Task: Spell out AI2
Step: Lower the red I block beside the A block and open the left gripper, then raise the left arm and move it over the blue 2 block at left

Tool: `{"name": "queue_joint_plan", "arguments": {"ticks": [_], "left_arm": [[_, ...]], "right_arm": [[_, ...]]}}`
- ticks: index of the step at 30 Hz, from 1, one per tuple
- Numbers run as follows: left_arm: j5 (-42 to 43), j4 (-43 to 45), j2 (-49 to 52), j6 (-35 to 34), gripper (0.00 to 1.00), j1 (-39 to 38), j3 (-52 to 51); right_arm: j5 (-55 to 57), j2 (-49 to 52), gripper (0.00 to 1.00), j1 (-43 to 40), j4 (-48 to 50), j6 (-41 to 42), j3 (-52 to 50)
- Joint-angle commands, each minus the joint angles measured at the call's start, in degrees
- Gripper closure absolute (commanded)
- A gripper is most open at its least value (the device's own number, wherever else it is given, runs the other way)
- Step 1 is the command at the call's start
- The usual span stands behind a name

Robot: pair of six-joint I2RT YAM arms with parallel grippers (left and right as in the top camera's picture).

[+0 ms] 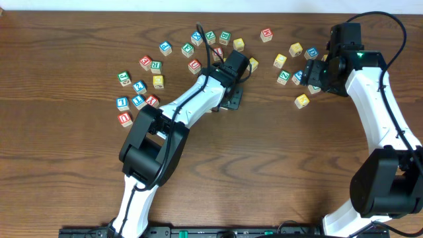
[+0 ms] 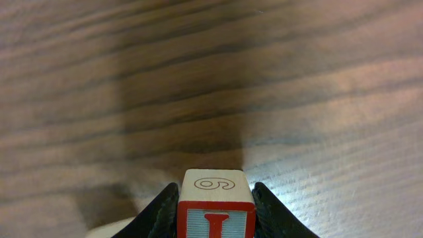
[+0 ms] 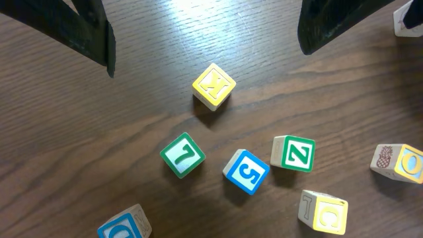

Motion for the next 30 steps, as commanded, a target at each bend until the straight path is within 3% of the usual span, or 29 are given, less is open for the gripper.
{"name": "queue_joint_plan", "arguments": {"ticks": [1, 10, 15, 17, 20, 30], "left_arm": [[-1.7, -0.4, 0.9, -13.9, 0.67, 0.2, -0.5], [-1.7, -2.3, 0.9, -26.2, 0.67, 0.2, -0.5], [-1.6, -2.4, 0.9, -26.2, 0.66, 0.2, -0.5], [-1.5, -2.3, 0.9, -26.2, 0.46, 0.2, -0.5], [-1.5, -2.3, 0.9, -26.1, 0.36, 0.2, -0.5], [-1.5, -2.0, -1.6, -21.3, 0.35, 0.3, 3.3]], "right_arm": [[0.7, -1.0, 0.16, -0.5, -0.1, -0.6, -0.1], [0.7, -1.0, 0.16, -0.5, -0.1, -0.6, -0.1], [0.7, -1.0, 0.16, -0.5, 0.0, -0.6, -0.1], [0.7, -1.0, 0.16, -0.5, -0.1, -0.6, -0.1], [0.7, -1.0, 0.16, -0.5, -0.1, -0.6, -0.1], [0.7, -1.0, 0.16, -0.5, -0.1, -0.6, -0.1]]}}
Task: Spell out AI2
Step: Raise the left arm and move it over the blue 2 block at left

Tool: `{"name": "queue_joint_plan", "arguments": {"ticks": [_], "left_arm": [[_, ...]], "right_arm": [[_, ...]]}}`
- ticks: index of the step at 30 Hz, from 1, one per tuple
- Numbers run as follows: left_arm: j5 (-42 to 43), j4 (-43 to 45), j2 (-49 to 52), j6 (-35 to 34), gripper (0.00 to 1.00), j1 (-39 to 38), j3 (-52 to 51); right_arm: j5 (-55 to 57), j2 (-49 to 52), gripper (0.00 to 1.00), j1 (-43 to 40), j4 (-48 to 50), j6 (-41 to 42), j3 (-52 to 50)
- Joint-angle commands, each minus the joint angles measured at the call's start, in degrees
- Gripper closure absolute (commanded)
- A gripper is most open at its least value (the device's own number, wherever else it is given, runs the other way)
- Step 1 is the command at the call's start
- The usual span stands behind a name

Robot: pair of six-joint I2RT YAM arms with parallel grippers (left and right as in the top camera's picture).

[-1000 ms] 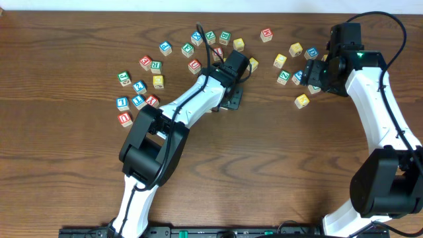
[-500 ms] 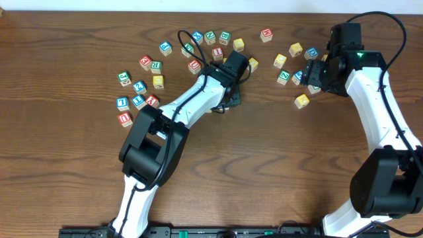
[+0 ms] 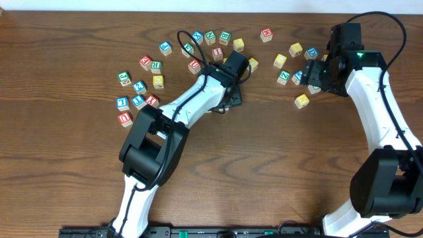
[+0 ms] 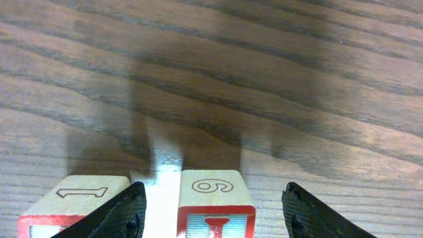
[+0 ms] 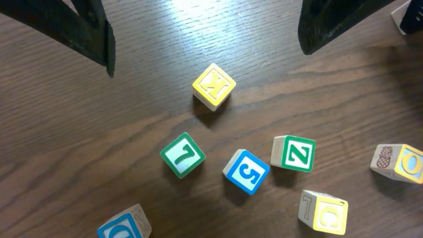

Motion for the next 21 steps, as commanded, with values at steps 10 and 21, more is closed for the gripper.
{"name": "queue_joint_plan", "arguments": {"ticks": [10, 21], "left_arm": [[-0.4, 0.7, -11.8, 12.7, 0.35, 1.6, 3.3], [-0.4, -1.7, -17.7, 22.8, 0.27, 11.3, 3.3]], "right_arm": [[0.7, -1.0, 0.15, -0.5, -0.1, -0.6, -0.1], [0.7, -1.0, 0.15, -0.5, 0.0, -0.6, -0.1]]}}
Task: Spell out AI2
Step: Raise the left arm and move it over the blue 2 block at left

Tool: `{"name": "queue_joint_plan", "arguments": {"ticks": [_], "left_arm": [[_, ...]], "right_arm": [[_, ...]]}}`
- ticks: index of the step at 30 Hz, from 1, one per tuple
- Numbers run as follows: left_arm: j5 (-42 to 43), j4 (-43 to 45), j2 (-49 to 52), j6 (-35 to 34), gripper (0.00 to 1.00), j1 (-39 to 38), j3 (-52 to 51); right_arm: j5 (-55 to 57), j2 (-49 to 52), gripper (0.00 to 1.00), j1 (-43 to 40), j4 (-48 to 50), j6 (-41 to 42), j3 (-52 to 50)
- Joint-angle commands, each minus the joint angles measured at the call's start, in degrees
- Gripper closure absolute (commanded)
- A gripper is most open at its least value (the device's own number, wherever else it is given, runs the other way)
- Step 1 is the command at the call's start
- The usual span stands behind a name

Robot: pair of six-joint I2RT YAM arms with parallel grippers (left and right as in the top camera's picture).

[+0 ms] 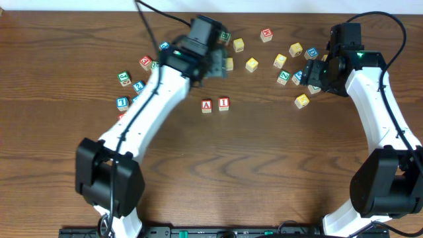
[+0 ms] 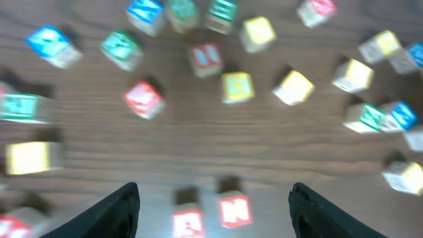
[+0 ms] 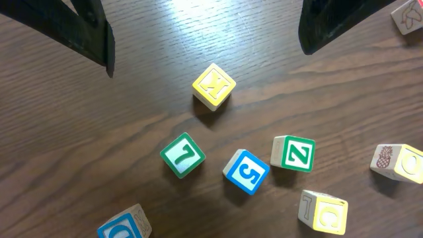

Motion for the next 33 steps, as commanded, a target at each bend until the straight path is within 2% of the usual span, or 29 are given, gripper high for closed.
{"name": "queue_joint_plan", "arguments": {"ticks": [1, 8, 12, 18, 33], "left_arm": [[-0.3, -0.6, 0.2, 4.3, 0.27, 4.1, 0.7], [-3.0, -1.4, 0.5, 6.1, 0.27, 13.4, 0.7], [-4.2, -3.1, 1.9, 0.2, 0.27, 18.6, 0.7], [-4.2, -5.3, 7.1, -6.6, 0.43, 24.4, 0.5], [-4.2, -7.7, 14.7, -9.3, 0.44, 24.9, 0.5]], "right_arm": [[0.7, -1.0, 0.15, -0.5, 0.0, -0.6, -0.1], [0.7, -1.0, 0.14, -0.5, -0.1, -0.6, -0.1], [0.6, -1.0, 0.14, -0.5, -0.1, -0.6, -0.1], [0.5, -1.0, 0.14, -0.5, -0.3, -0.6, -0.1], [0.5, -1.0, 0.14, -0.5, -0.3, -0.6, -0.1]]}}
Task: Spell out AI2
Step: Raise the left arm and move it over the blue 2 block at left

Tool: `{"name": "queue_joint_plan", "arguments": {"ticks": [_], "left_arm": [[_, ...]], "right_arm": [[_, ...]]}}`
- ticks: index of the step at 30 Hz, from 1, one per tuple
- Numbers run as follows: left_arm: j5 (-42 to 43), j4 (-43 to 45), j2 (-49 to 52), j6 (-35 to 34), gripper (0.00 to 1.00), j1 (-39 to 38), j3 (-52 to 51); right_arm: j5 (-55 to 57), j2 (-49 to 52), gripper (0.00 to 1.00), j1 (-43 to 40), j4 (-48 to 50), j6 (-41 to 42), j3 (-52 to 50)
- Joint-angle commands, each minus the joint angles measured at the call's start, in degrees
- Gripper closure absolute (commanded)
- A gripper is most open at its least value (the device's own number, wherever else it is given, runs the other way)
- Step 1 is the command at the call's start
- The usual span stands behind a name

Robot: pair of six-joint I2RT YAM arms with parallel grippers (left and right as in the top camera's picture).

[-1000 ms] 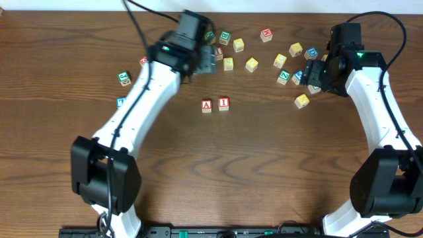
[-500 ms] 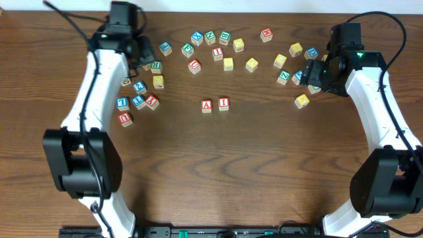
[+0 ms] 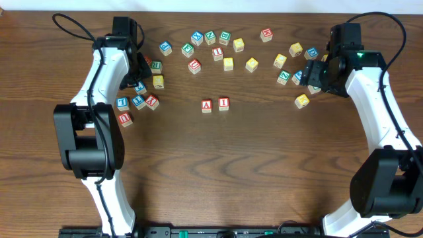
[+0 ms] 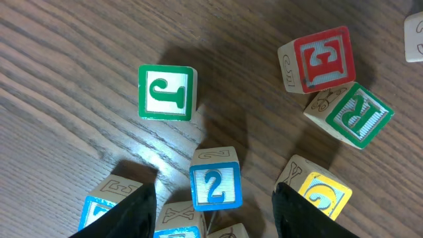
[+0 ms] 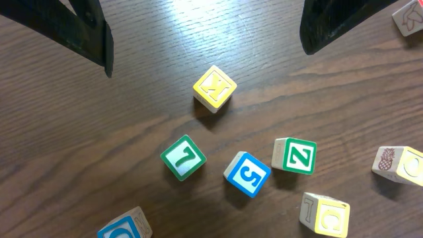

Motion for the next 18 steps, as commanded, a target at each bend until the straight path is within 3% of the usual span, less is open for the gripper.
{"name": "queue_joint_plan", "arguments": {"ticks": [1, 18], "left_arm": [[-0.7, -0.5, 1.8, -2.7, 0.44, 0.0, 0.5], [0.8, -0.6, 6.9, -3.5, 0.44, -0.1, 0.4]], "right_arm": [[0.5, -1.0, 0.14, -0.5, 0.1, -0.6, -0.1], [0.5, -1.0, 0.14, -0.5, 0.1, -0.6, -0.1]]}}
